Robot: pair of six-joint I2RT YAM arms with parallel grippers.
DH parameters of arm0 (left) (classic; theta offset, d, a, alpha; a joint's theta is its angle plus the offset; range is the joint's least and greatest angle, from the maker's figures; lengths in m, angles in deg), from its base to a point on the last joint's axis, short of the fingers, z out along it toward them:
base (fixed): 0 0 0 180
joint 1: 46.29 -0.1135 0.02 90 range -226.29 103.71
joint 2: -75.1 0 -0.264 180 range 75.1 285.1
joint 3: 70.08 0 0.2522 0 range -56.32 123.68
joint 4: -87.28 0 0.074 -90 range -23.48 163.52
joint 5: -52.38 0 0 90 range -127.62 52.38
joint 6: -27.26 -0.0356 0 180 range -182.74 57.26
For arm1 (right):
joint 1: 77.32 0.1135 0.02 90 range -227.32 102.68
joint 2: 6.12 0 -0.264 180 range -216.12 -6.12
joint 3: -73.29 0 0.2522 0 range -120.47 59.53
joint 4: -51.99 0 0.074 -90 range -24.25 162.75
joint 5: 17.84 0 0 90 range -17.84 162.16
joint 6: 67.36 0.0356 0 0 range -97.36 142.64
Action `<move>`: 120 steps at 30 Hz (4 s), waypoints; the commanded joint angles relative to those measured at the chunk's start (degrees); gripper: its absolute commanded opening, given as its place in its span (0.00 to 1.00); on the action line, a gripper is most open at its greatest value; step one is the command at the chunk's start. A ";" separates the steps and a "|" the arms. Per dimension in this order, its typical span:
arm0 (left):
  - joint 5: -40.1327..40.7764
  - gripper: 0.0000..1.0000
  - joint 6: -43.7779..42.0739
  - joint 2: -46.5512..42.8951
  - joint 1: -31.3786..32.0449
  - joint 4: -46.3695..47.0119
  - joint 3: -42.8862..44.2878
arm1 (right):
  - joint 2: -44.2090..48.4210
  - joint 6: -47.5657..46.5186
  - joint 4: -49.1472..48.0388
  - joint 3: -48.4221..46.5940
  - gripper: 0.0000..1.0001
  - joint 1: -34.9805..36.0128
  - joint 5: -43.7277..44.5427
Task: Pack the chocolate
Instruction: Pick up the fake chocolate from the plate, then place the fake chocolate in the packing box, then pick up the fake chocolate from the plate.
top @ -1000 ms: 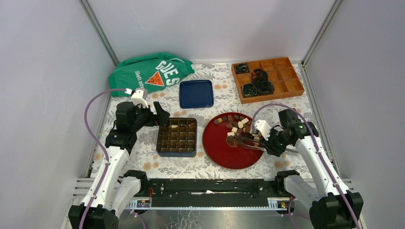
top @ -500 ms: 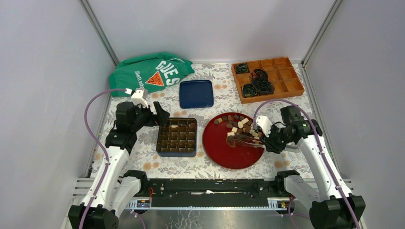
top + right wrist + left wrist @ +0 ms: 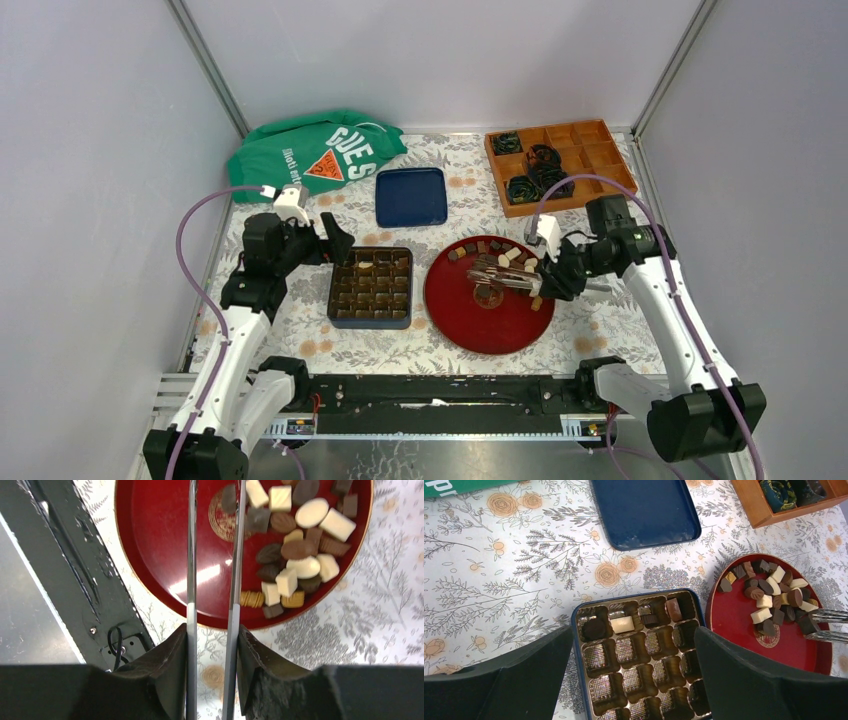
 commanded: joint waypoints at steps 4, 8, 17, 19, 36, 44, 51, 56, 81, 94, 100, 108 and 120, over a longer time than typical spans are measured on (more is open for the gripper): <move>2.43 0.99 -0.60 0.37 -0.32 1.05 0.97 | -5.76 4.48 -6.74 -8.11 0.01 7.46 -7.10; 3.12 0.99 -0.69 0.29 -0.32 0.90 0.88 | -9.84 5.92 -10.12 -11.18 0.01 13.47 -4.08; 3.31 0.99 -0.69 0.71 -0.32 0.88 0.96 | -20.74 7.73 -15.76 -18.01 0.03 25.49 5.61; 3.40 0.99 -0.69 0.70 -0.32 0.83 0.95 | -23.05 7.85 -16.22 -19.70 0.03 27.65 7.55; 3.61 0.99 -0.69 0.46 -0.32 0.77 1.02 | -33.31 10.35 -17.36 -26.60 0.17 34.90 14.24; 3.51 0.99 -0.68 0.25 -0.32 0.70 1.00 | -34.40 11.43 -17.62 -27.19 0.36 35.19 15.27; 3.64 0.99 -0.67 0.19 -0.32 0.65 1.03 | -34.22 12.04 -17.41 -27.23 0.44 35.16 15.14; 3.71 0.99 -0.69 0.11 -0.32 0.51 1.10 | -33.52 12.59 -16.95 -27.28 0.47 35.20 14.26; 4.27 0.99 -0.69 0.02 -0.34 0.47 1.20 | -27.01 13.28 -14.64 -24.39 0.45 32.21 6.38; 4.17 0.99 -0.69 0.10 -0.36 0.45 1.16 | -12.22 15.03 -17.71 -11.77 0.45 13.43 -8.07; 4.18 0.99 -0.69 0.10 -0.32 0.44 1.16 | -4.01 15.11 -16.74 -3.26 0.44 2.69 -11.32; 3.68 0.99 -0.60 0.31 -0.32 0.45 1.25 | 3.73 13.10 -12.34 1.81 0.44 -2.57 -3.54; 2.95 0.99 -0.42 -0.03 -0.31 0.55 1.22 | 6.88 8.25 -2.17 2.65 0.44 -2.57 10.64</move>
